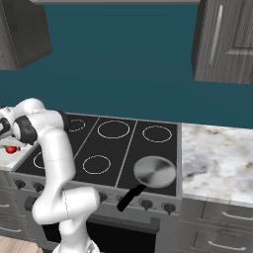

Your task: Put the lemon and tomato in the pan. Then turn on the front right burner and set the heat to medium.

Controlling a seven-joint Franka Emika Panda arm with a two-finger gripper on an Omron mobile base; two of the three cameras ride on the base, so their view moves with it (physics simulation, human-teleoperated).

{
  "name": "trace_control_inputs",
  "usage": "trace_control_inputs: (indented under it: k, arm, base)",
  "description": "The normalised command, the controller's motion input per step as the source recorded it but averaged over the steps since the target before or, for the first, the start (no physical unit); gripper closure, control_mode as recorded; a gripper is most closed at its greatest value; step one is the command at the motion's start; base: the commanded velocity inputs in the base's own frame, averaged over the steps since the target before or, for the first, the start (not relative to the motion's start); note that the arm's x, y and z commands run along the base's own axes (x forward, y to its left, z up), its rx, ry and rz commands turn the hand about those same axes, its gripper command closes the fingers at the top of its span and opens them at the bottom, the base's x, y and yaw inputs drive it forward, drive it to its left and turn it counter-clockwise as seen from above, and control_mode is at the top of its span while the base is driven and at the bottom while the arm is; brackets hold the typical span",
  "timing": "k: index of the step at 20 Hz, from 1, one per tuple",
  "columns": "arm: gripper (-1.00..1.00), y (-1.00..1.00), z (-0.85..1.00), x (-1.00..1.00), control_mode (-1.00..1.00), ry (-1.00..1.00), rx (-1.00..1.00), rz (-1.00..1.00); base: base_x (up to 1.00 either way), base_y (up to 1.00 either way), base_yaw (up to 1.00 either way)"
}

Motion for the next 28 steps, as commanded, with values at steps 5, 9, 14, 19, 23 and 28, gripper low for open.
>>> trace_control_inputs:
  k: [5, 9, 14, 19, 23, 28]
  arm:
    - [1.0, -0.12, 0.13, -0.15, -1.0, -0.01, 0.0, 0.0]
    - [1.0, -0.52, 0.67, -0.74, -1.0, -0.04, 0.04, 0.0]
    - [1.0, -0.66, 0.65, -0.77, -1.0, -0.03, 0.06, 0.0]
    - [1.0, -0.91, 0.53, -0.29, -1.0, -0.01, 0.03, 0.0]
    - [1.0, -1.0, 0.54, 0.0, -1.0, 0.0, 0.0, 0.0]
    - [1.0, -1.0, 0.37, 0.0, -1.0, 0.0, 0.0, 0.0]
  base:
    - [0.0, 0.0, 0.0]
    - [0.0, 0.0, 0.0]
    - [0.0, 0.0, 0.0]
    - [0.0, 0.0, 0.0]
    - [0.0, 0.0, 0.0]
    - [0.0, 0.0, 0.0]
